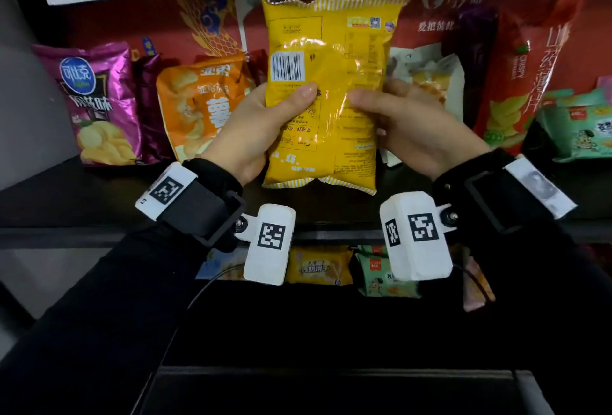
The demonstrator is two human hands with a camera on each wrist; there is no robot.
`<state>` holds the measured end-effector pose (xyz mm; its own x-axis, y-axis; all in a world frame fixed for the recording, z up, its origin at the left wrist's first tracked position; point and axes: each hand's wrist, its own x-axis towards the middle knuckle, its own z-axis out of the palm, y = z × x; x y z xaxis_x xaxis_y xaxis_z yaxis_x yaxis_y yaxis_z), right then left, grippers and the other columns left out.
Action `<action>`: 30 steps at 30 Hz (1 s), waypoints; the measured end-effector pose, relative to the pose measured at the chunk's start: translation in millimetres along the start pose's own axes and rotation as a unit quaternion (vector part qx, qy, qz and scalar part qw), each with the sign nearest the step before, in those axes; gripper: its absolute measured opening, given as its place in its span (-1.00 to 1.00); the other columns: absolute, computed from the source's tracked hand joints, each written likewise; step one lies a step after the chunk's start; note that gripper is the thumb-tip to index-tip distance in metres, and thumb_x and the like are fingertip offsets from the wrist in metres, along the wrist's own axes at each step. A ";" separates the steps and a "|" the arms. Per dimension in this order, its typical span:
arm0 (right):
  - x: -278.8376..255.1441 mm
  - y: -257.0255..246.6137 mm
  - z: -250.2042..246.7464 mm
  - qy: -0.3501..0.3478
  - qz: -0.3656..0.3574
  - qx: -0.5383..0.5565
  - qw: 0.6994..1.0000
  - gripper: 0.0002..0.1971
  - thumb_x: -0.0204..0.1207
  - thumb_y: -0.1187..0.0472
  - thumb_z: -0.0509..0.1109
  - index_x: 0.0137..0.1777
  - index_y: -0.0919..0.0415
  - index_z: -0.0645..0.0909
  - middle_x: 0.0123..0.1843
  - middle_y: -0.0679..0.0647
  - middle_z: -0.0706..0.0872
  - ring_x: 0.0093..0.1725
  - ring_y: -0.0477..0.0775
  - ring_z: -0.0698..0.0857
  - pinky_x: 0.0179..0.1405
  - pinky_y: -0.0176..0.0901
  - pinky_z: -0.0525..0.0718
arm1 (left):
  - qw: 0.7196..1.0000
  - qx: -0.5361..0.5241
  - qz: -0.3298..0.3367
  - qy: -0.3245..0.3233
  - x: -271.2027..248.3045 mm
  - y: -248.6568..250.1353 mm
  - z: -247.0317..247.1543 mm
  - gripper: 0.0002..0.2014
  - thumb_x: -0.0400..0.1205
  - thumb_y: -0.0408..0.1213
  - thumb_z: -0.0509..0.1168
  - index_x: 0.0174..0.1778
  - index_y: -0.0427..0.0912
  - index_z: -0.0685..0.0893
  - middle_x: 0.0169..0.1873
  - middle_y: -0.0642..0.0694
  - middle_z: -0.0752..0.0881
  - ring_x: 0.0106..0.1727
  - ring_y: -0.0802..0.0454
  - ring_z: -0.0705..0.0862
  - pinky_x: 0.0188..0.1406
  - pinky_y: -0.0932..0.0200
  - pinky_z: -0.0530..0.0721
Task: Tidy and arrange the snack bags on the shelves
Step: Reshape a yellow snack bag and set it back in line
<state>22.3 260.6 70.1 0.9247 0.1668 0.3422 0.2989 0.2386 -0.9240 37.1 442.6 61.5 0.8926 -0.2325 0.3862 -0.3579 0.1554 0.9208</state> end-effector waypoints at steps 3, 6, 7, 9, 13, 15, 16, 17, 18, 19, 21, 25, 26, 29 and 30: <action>6.4 -8.7 1.7 0.003 -0.027 0.071 0.997 -0.47 0.47 0.15 0.43 0.44 0.23 0.48 0.30 0.15 0.72 0.26 0.12 0.72 0.16 0.06 0.72 | 1.000 0.023 0.000 -0.007 -1.0 2.5 3.0 -0.48 0.45 -0.20 0.46 0.35 -0.18 0.59 0.07 -0.08 0.81 0.06 0.00 0.79 -0.01 0.08 0.75; 13.2 -12.6 5.3 0.035 -0.056 0.042 0.997 -0.68 0.56 0.28 0.41 0.30 0.25 0.56 0.10 0.10 0.80 0.05 0.05 0.81 -0.03 -0.08 0.78 | 1.000 0.007 0.016 -0.001 3.8 16.1 5.1 -0.47 0.52 -0.12 0.44 0.40 -0.13 0.53 0.18 -0.06 0.77 0.19 -0.01 0.75 0.14 0.00 0.72; 15.1 -12.4 5.9 0.043 -0.060 0.024 0.997 -0.69 0.54 0.32 0.42 0.27 0.26 0.58 0.03 0.09 0.81 -0.02 0.03 0.82 -0.11 -0.13 0.77 | 1.000 -0.001 0.026 0.009 6.9 22.3 5.7 -0.50 0.57 -0.07 0.40 0.40 -0.16 0.53 0.19 -0.07 0.77 0.21 -0.02 0.74 0.20 -0.05 0.70; 18.0 -13.5 6.7 0.050 -0.070 0.015 0.996 -0.68 0.51 0.39 0.42 0.25 0.27 0.56 -0.02 0.09 0.80 -0.09 0.03 0.82 -0.16 -0.13 0.76 | 0.998 -0.008 0.046 0.038 13.1 32.1 6.4 -0.57 0.64 -0.08 0.35 0.33 -0.27 0.55 0.12 -0.11 0.79 0.16 -0.05 0.77 0.22 -0.09 0.69; 20.8 -25.6 4.4 0.065 -0.111 0.086 0.988 -0.76 0.53 0.43 0.35 0.13 0.16 0.55 -0.07 0.08 0.74 -0.11 0.03 0.76 -0.04 -0.07 0.74 | 0.997 -0.002 0.055 0.053 22.2 37.4 8.2 -0.86 0.63 -0.28 0.36 0.07 -0.18 0.61 -0.10 -0.06 0.81 -0.06 0.02 0.80 0.02 0.06 0.74; 20.9 -29.0 4.4 0.066 -0.113 0.084 0.988 -0.88 0.58 0.36 0.35 0.07 0.20 0.58 -0.09 0.08 0.76 -0.10 0.02 0.77 -0.03 -0.09 0.75 | 0.996 -0.014 0.057 0.069 23.6 39.2 10.3 -0.86 0.61 -0.36 0.37 0.06 -0.17 0.62 -0.16 -0.03 0.78 -0.15 0.08 0.77 -0.06 0.14 0.71; 20.4 -29.0 5.8 0.064 -0.113 0.080 0.988 -0.93 0.59 0.34 0.35 0.04 0.23 0.59 -0.10 0.10 0.77 -0.10 0.04 0.78 -0.03 -0.08 0.76 | 0.995 -0.018 0.059 0.074 24.3 40.2 11.6 -0.84 0.60 -0.38 0.37 0.07 -0.19 0.62 -0.17 -0.04 0.77 -0.16 0.08 0.76 -0.05 0.14 0.71; 20.4 -28.2 6.8 0.067 -0.113 0.080 0.988 -0.96 0.60 0.32 0.36 0.01 0.24 0.58 -0.11 0.11 0.77 -0.10 0.06 0.79 -0.04 -0.07 0.77 | 0.995 -0.024 0.061 0.075 24.3 41.3 13.7 -0.83 0.60 -0.39 0.36 0.09 -0.24 0.62 -0.16 -0.08 0.76 -0.15 0.05 0.75 -0.02 0.11 0.71; 20.6 -27.4 7.7 0.073 -0.114 0.085 0.987 -0.97 0.60 0.32 0.37 -0.01 0.25 0.58 -0.13 0.12 0.78 -0.12 0.06 0.79 -0.07 -0.07 0.77 | 0.995 -0.033 0.062 0.074 23.2 42.3 16.6 -0.79 0.61 -0.37 0.36 0.14 -0.31 0.61 -0.13 -0.14 0.75 -0.11 -0.01 0.75 0.05 0.05 0.72; 20.6 -26.8 9.0 0.081 -0.114 0.095 0.986 -0.98 0.59 0.32 0.38 -0.03 0.26 0.59 -0.15 0.12 0.79 -0.15 0.06 0.80 -0.11 -0.08 0.78 | 0.994 -0.046 0.058 0.077 21.8 42.5 20.0 -0.71 0.63 -0.34 0.35 0.21 -0.39 0.58 -0.05 -0.22 0.75 -0.05 -0.11 0.75 0.12 -0.02 0.72; 20.8 -27.2 12.2 0.099 -0.109 0.117 0.982 -0.93 0.58 0.29 0.38 0.00 0.29 0.62 -0.12 0.15 0.79 -0.14 0.09 0.80 -0.09 -0.02 0.79 | 0.992 -0.078 0.045 0.090 18.6 42.4 27.1 -0.54 0.66 -0.26 0.33 0.39 -0.49 0.48 0.16 -0.38 0.72 0.13 -0.29 0.74 0.21 -0.19 0.70; 19.1 -30.1 15.2 0.156 -0.093 0.163 0.970 -0.89 0.56 0.25 0.38 -0.17 0.27 0.65 -0.32 0.06 0.79 -0.33 0.04 0.78 -0.26 -0.08 0.77 | 0.983 -0.132 0.033 0.119 17.0 40.1 32.8 -0.57 0.72 -0.17 0.25 0.37 -0.43 0.50 0.18 -0.36 0.73 0.16 -0.28 0.74 0.19 -0.30 0.69; 18.8 -31.0 14.3 0.160 -0.088 0.179 0.967 -0.82 0.57 0.24 0.36 -0.27 0.23 0.63 -0.40 0.04 0.77 -0.40 0.02 0.76 -0.30 -0.11 0.76 | 0.982 -0.141 0.033 0.125 17.0 40.3 33.1 -0.65 0.74 -0.15 0.21 0.26 -0.39 0.58 0.09 -0.31 0.76 0.09 -0.24 0.77 0.19 -0.28 0.69; 17.0 -33.0 13.8 0.144 -0.069 0.173 0.972 -0.72 0.64 0.17 0.27 -0.30 0.19 0.61 -0.34 0.06 0.75 -0.33 0.05 0.73 -0.12 -0.03 0.77 | 0.977 -0.159 0.036 0.139 17.3 40.7 32.0 -0.73 0.76 -0.17 0.16 -0.11 -0.25 0.64 -0.26 -0.15 0.79 -0.19 -0.09 0.79 0.07 -0.17 0.75; 16.8 -33.2 14.2 0.142 -0.064 0.164 0.974 -0.72 0.66 0.15 0.26 -0.27 0.19 0.63 -0.27 0.09 0.76 -0.25 0.09 0.74 0.02 0.04 0.76 | 0.975 -0.166 0.036 0.144 16.6 41.2 31.9 -0.73 0.76 -0.18 0.16 -0.15 -0.24 0.64 -0.31 -0.14 0.79 -0.24 -0.07 0.79 0.01 -0.13 0.76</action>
<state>24.6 269.1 109.0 0.9266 -0.1447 0.3472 0.3679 0.5409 -0.7564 28.4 414.5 107.6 0.9257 0.0614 0.3733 -0.3561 0.4749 0.8048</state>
